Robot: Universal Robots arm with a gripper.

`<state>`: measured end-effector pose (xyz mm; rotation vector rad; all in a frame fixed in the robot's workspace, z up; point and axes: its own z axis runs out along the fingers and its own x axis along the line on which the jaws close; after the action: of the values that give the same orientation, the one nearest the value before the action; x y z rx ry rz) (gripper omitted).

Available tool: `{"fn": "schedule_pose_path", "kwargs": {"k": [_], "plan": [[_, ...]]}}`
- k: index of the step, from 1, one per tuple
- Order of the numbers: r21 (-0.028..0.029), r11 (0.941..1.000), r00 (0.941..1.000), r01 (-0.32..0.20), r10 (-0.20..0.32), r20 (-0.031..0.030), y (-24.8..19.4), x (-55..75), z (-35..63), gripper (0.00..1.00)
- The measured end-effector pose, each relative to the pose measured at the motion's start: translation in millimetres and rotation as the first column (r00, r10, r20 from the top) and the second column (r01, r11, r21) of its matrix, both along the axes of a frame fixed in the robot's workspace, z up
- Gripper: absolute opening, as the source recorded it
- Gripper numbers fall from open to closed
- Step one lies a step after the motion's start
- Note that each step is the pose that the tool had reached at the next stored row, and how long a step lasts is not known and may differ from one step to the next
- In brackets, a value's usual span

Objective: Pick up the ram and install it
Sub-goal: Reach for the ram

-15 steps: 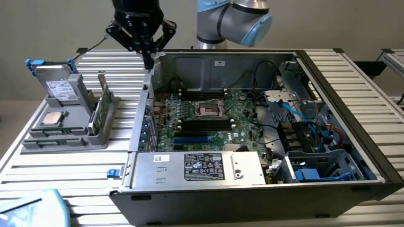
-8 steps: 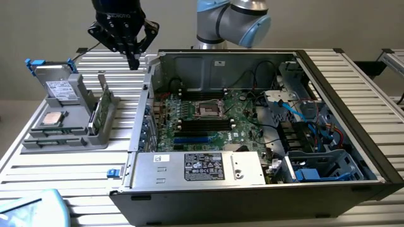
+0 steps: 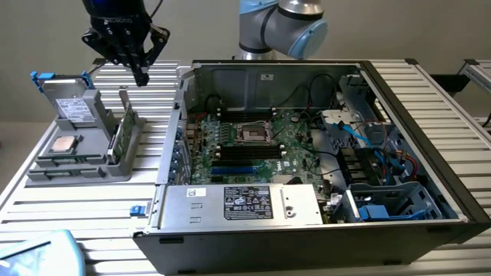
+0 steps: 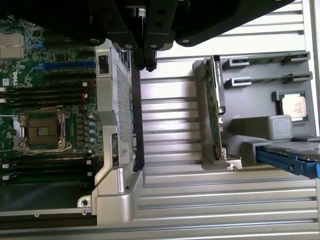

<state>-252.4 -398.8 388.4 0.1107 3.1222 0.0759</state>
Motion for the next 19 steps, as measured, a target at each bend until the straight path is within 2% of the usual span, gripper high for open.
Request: {"fn": "schedule_pose_path", "kwargs": {"k": [19], "plan": [[0.0006,1.0,1.0,0.0,0.0,-0.0001,0.0,-86.7,-3.6,0.1]]}}
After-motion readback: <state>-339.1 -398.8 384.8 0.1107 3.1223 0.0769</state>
